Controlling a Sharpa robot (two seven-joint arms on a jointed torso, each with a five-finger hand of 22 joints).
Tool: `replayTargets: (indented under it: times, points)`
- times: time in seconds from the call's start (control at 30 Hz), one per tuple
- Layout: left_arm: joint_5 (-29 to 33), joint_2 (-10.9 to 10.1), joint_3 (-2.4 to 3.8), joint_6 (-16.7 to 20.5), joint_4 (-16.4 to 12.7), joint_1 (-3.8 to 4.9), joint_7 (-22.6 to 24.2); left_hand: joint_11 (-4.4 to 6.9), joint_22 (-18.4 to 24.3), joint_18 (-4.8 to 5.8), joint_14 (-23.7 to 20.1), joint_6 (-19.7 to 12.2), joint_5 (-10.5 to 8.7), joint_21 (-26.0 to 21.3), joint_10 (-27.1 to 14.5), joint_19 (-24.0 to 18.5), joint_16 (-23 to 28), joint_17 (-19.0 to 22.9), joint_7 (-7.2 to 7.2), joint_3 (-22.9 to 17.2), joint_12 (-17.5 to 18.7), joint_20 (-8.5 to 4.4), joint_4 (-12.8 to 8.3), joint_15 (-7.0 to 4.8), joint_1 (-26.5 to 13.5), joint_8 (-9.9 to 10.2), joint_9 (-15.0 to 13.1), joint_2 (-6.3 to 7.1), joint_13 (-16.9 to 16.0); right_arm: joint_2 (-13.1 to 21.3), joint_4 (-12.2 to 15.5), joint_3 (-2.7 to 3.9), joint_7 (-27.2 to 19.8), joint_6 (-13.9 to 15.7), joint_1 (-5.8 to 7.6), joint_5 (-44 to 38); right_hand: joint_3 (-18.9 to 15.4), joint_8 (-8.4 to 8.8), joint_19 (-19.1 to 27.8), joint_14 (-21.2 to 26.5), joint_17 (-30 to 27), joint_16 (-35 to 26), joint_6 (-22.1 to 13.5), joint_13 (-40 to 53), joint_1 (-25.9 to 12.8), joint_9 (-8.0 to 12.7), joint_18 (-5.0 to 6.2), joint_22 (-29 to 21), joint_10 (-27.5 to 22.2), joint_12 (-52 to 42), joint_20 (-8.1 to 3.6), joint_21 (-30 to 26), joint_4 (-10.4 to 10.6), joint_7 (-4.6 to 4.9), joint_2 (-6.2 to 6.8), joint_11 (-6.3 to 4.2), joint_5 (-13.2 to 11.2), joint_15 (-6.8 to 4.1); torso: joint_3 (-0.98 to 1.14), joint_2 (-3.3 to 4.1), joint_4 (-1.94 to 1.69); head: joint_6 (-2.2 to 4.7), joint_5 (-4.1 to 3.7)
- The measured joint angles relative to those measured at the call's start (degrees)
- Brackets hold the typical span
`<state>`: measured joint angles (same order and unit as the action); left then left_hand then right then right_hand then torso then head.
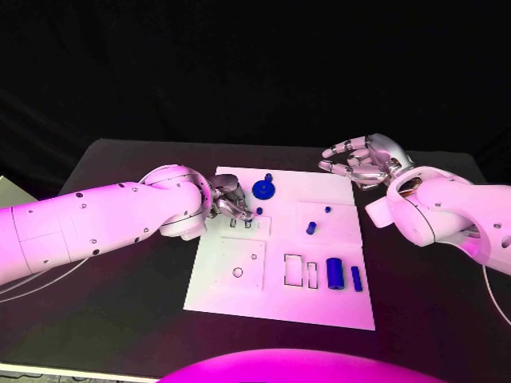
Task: Assemble the parts on the task board
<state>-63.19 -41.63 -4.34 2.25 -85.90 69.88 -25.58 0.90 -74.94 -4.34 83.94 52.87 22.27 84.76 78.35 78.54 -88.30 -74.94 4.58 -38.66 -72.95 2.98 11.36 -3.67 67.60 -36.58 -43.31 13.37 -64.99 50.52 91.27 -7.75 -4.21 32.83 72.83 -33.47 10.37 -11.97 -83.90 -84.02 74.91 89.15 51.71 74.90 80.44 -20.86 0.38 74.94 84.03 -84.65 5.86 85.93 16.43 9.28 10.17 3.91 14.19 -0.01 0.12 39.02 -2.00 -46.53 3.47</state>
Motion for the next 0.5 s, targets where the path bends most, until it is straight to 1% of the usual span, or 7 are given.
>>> replayTargets:
  times: [0.2,0.23,0.5]
  points:
    - [-0.4,0.2,0.00,-0.8,0.8,-0.04,-0.2,0.00,0.0,0.00,0.0,0.0,0.00,0.0,0.0,0.0,0.0,0.0,-0.01,0.0,0.0,0.00,0.0,0.00,-0.1,0.1,0.0,0.15,0.0,0.0,0.0,0.00,0.0,0.0,-0.01,0.0,0.0,0.00,0.0,0.0,0.0,0.0,0.0,0.0,0.0,0.0,0.00,0.0,0.0,0.0,0.00,0.0,0.0,0.00,0.00,0.00,0.0,0.00,0.02,0.01,0.00,-0.04,0.02]
    - [-0.4,0.2,0.00,-1.1,0.9,-0.04,-0.2,-0.01,0.0,0.00,0.0,0.3,0.00,0.0,0.0,0.0,0.0,0.0,-0.28,0.0,0.0,0.00,0.0,0.00,-0.3,0.2,0.0,0.34,0.0,0.0,-0.1,0.00,0.0,0.0,-0.01,0.0,0.0,0.00,0.0,0.0,0.0,0.0,0.0,0.0,0.0,0.0,0.00,0.0,0.0,0.0,0.00,0.0,0.0,0.00,0.00,0.00,0.0,0.00,0.02,0.01,0.00,-0.05,0.03]
    - [0.0,0.3,0.02,-3.5,1.3,-0.05,-0.7,-0.01,0.0,0.00,0.0,0.3,0.00,0.0,0.0,0.0,0.0,0.0,-0.31,0.0,0.0,0.00,0.0,0.00,-0.3,0.3,0.2,0.34,0.0,0.0,-0.1,0.00,0.0,0.0,-0.02,0.0,0.0,0.00,0.0,0.0,0.0,0.0,0.0,0.0,0.0,0.0,0.00,0.0,0.0,0.0,0.00,0.0,0.0,0.00,0.00,0.00,0.4,0.00,0.00,0.01,-0.02,-0.18,0.07]
